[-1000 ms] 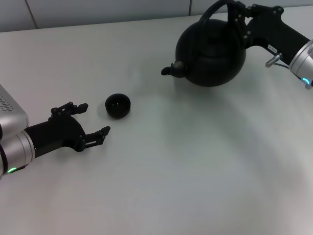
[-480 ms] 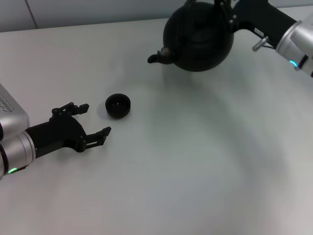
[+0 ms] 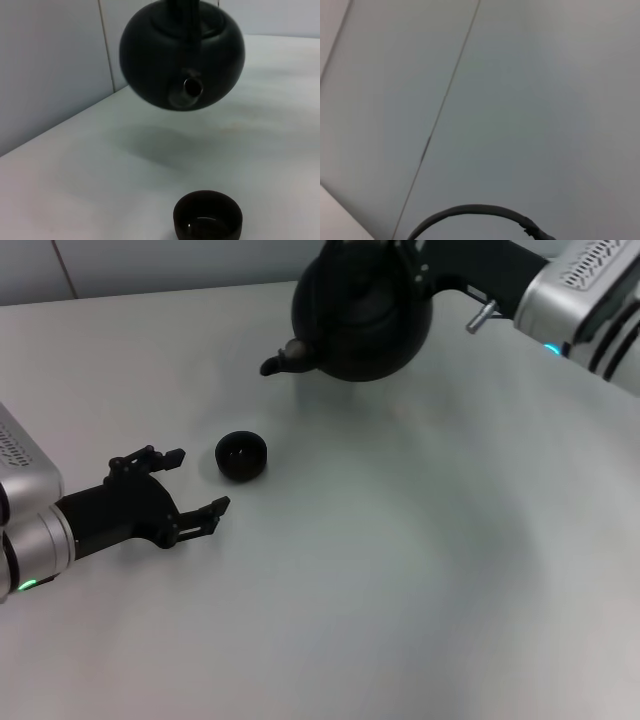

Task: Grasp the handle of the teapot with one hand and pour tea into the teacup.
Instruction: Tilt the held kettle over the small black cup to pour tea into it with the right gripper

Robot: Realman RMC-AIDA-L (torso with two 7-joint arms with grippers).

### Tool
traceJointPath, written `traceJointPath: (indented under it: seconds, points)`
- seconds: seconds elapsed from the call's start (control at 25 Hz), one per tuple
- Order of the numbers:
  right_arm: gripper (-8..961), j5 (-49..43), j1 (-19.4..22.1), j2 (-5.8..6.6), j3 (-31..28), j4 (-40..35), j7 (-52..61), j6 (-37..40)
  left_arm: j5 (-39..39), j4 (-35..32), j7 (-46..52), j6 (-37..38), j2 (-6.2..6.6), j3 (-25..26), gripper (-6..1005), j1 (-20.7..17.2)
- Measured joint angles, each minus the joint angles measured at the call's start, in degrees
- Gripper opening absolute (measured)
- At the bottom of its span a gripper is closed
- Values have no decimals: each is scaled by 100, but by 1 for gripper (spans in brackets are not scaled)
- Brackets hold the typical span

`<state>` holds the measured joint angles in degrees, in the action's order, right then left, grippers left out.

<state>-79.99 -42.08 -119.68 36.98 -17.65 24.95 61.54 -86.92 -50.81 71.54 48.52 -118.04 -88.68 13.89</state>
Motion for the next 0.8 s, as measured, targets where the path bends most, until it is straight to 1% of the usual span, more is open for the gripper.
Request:
traceJointPath:
  seconds: [0.2,0.8]
  points:
    - [90,2,-126,0,200,0,0,-129,0,0,0,0,-4,-1,844,37]
    - [90,-13,-233,14,691,-67,-156,-199,0,1,38,0,-8,1,844,49]
